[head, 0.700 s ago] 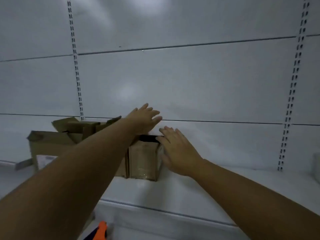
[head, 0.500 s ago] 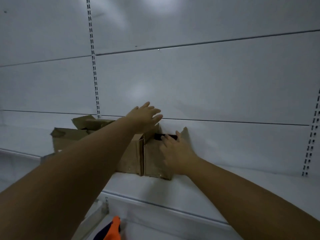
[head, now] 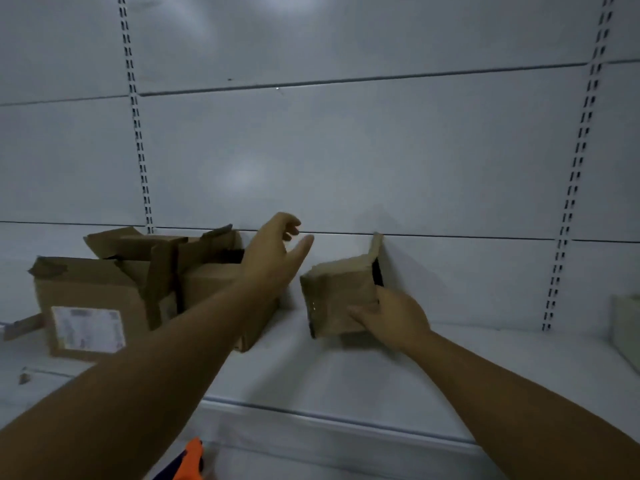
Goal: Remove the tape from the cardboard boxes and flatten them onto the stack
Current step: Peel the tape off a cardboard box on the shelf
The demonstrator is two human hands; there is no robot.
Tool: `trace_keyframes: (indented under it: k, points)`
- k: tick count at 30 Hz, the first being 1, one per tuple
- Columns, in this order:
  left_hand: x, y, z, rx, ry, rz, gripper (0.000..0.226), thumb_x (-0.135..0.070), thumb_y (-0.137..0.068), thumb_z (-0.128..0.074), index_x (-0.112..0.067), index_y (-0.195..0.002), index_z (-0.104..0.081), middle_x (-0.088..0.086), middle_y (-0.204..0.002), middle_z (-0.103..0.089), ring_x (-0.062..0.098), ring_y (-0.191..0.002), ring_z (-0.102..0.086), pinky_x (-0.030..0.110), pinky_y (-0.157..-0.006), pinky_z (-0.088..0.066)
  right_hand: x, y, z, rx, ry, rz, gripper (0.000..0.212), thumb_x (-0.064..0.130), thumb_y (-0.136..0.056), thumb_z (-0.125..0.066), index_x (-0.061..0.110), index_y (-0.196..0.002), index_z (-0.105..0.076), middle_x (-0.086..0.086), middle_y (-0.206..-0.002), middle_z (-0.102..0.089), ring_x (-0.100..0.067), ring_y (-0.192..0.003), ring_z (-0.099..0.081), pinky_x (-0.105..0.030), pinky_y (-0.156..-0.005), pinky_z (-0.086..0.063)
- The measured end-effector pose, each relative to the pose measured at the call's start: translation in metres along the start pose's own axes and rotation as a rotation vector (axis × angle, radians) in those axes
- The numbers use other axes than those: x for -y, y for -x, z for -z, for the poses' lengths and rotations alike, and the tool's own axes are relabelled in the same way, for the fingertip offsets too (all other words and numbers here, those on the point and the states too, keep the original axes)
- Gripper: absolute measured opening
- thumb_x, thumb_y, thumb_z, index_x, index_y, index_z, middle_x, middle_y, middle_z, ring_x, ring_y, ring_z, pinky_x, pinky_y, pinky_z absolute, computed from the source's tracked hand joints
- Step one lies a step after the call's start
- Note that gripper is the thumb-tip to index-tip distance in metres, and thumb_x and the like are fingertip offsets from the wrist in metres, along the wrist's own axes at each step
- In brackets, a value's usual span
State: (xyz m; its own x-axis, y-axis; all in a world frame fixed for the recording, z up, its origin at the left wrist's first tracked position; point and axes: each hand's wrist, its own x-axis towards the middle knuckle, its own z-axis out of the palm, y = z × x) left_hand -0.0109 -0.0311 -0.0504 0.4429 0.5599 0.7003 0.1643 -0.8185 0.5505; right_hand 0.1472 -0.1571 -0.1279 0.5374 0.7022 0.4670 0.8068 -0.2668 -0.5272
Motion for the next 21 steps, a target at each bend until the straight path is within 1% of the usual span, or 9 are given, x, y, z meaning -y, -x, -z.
trace_keyframes:
  k: [4,7,9,11,13,15,17,18,21]
  points:
    - [0.006,0.047,-0.06,0.289,0.362,0.162,0.093,-0.039,-0.067,-0.08,-0.028,-0.141,-0.025,-0.012,-0.132,-0.04,0.009,-0.123,-0.041,0.031,-0.103,-0.036,-0.006,0.02,0.02,-0.135,-0.506,-0.191,0.035,0.043,-0.09,-0.055,0.016,-0.11,-0.065,0.007,-0.095,-0.069,-0.014,-0.091,-0.065,-0.018,-0.069,-0.052]
    - [-0.009,0.046,-0.084,0.33,0.485,0.106,0.072,-0.03,-0.068,-0.082,-0.036,-0.125,-0.039,-0.02,-0.12,-0.052,0.01,-0.12,-0.048,0.03,-0.101,-0.04,-0.011,0.035,0.046,0.087,-0.715,-0.311,0.036,0.039,-0.096,-0.044,0.014,-0.116,-0.061,-0.001,-0.108,-0.068,-0.013,-0.095,-0.064,-0.027,-0.084,-0.055]
    - [-0.019,0.039,-0.087,0.296,0.538,0.099,0.062,-0.016,-0.07,-0.082,-0.035,-0.118,-0.049,-0.014,-0.117,-0.057,0.013,-0.115,-0.054,0.032,-0.096,-0.048,-0.017,0.052,0.068,0.317,-0.528,-0.403,0.043,0.047,-0.096,-0.038,0.02,-0.125,-0.054,0.0,-0.128,-0.056,-0.017,-0.112,-0.057,-0.04,-0.099,-0.049]
    - [-0.023,0.032,-0.085,0.278,0.504,0.049,0.06,-0.006,-0.071,-0.079,-0.027,-0.121,-0.055,-0.005,-0.121,-0.058,0.015,-0.113,-0.056,0.033,-0.092,-0.053,-0.015,0.07,0.096,0.639,-0.177,-0.386,0.054,0.049,-0.095,-0.038,0.017,-0.138,-0.044,0.002,-0.138,-0.048,-0.015,-0.123,-0.049,-0.034,-0.105,-0.042]
    - [-0.028,0.025,-0.08,0.305,0.453,-0.006,0.056,-0.001,-0.073,-0.076,-0.02,-0.123,-0.058,-0.003,-0.123,-0.058,0.016,-0.113,-0.057,0.031,-0.09,-0.055,0.0,0.081,0.128,0.784,-0.193,-0.27,0.044,0.036,-0.096,-0.046,0.013,-0.133,-0.051,0.008,-0.12,-0.062,-0.006,-0.105,-0.06,-0.022,-0.09,-0.05]
    - [-0.034,0.023,-0.073,0.383,0.407,-0.046,0.053,0.0,-0.074,-0.074,-0.019,-0.122,-0.059,-0.005,-0.12,-0.059,0.015,-0.111,-0.058,0.031,-0.088,-0.056,0.014,0.083,0.154,0.558,-0.443,-0.125,0.025,0.024,-0.091,-0.053,0.017,-0.113,-0.063,0.006,-0.101,-0.071,-0.008,-0.092,-0.068,-0.025,-0.079,-0.056]
    - [-0.038,0.027,-0.073,0.45,0.391,-0.059,0.051,-0.004,-0.076,-0.075,-0.025,-0.119,-0.059,-0.009,-0.116,-0.059,0.012,-0.107,-0.059,0.032,-0.087,-0.056,0.007,0.075,0.165,0.078,-0.405,0.014,0.018,0.018,-0.086,-0.062,0.027,-0.102,-0.064,0.008,-0.105,-0.071,-0.008,-0.1,-0.066,-0.032,-0.091,-0.054]
    - [-0.038,0.032,-0.076,0.463,0.407,-0.048,0.05,-0.007,-0.075,-0.076,-0.029,-0.117,-0.059,-0.009,-0.116,-0.059,0.012,-0.106,-0.06,0.034,-0.087,-0.056,-0.001,0.07,0.164,-0.04,-0.296,0.069,0.027,0.021,-0.084,-0.066,0.032,-0.109,-0.061,0.014,-0.117,-0.064,-0.004,-0.111,-0.059,-0.03,-0.099,-0.048]
    - [-0.027,0.053,-0.089,0.406,0.41,-0.018,0.049,-0.01,-0.074,-0.077,-0.033,-0.114,-0.06,-0.008,-0.119,-0.062,0.012,-0.105,-0.061,0.037,-0.086,-0.057,-0.034,0.064,0.141,0.127,-0.018,0.12,0.072,0.038,-0.076,-0.073,0.048,-0.134,-0.032,0.022,-0.148,-0.027,0.001,-0.14,-0.016,-0.026,-0.113,-0.02]
